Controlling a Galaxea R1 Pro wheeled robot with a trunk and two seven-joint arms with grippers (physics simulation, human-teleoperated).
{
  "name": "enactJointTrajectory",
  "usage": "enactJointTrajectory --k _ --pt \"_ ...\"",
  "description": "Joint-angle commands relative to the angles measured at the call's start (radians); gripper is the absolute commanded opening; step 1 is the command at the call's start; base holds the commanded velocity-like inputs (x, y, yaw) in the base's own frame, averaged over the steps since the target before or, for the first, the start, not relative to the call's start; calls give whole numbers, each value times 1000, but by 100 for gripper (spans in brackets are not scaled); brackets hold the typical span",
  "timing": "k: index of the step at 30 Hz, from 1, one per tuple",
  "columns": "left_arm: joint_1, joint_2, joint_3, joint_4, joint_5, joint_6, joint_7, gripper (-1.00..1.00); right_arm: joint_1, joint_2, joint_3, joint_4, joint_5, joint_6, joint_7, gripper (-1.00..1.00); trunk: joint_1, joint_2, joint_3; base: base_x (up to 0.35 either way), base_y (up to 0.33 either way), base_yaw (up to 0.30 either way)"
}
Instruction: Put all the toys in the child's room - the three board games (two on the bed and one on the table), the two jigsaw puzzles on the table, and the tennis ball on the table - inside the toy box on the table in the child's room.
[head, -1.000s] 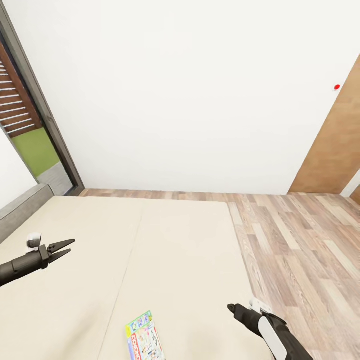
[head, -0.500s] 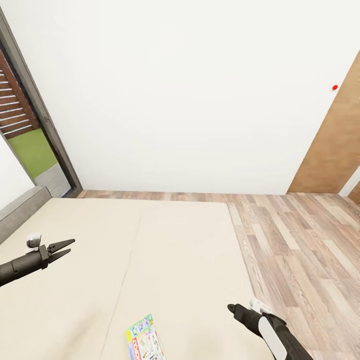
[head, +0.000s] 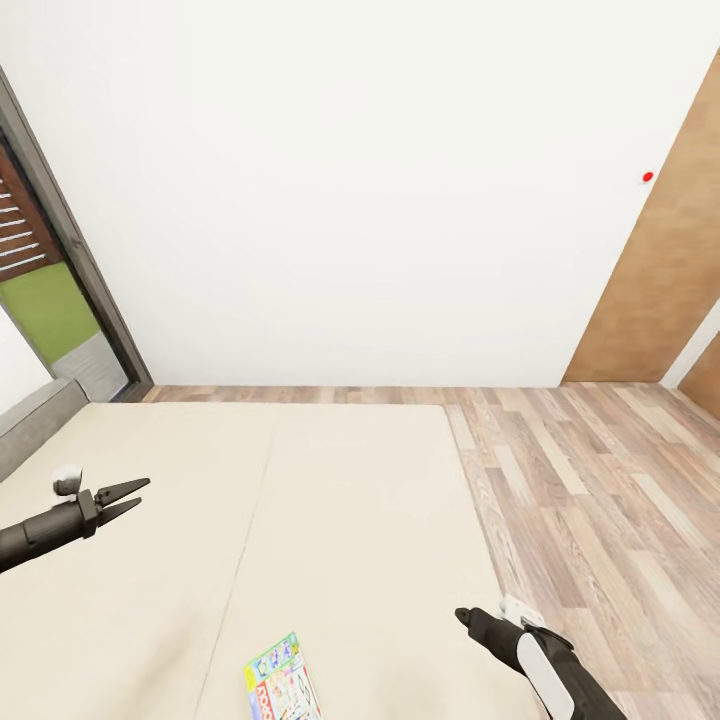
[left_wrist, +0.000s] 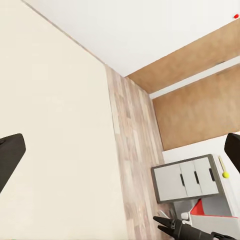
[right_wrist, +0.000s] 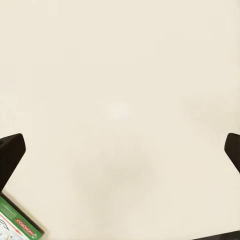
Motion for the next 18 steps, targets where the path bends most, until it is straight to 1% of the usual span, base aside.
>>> enactJointTrajectory --k 1,4,7,9,10,11,13,14,15,16,17,18 --pt "-1 0 0 0 2 7 -1 100 0 0 1 -2 -10 4 -8 100 1 -2 -2 0 0 -3" --pt "-1 0 0 0 2 7 -1 100 0 0 1 -2 -12 4 -7 100 1 -2 -2 0 0 -1" --pt "-1 -3 0 0 2 8 6 100 0 1 2 -2 -4 4 -9 100 1 -2 -2 0 0 0" --pt "-1 -5 -5 0 2 9 11 100 0 1 2 -2 -3 4 -9 100 1 -2 -2 0 0 0" --pt "-1 -6 -20 0 1 10 19 100 0 1 2 -2 -2 3 -9 100 1 -2 -2 0 0 0" --pt "-1 -8 -46 0 -2 10 34 100 0 1 2 -2 -3 3 -9 100 1 -2 -2 0 0 0" --pt "-3 -9 -83 0 -8 10 58 100 0 1 2 -2 -4 3 -9 100 1 -2 -2 0 0 0" --pt "-6 -11 -130 0 -15 10 94 100 0 0 2 -2 -5 3 -9 100 1 -2 -2 0 0 0" --pt "-8 -14 -154 0 -18 10 117 100 0 1 2 -2 -5 2 -9 100 1 -2 -2 0 0 0" --pt "-13 -26 -196 0 -22 10 168 100 0 0 2 -2 -5 1 -10 100 1 -2 -2 0 0 0" --pt "-16 -46 -228 0 -25 10 223 100 0 0 2 -2 -4 1 -10 100 1 -2 -2 0 0 0" --pt "-17 -59 -240 0 -26 10 252 100 0 0 2 -3 -4 0 -10 100 1 -2 -2 0 0 0"
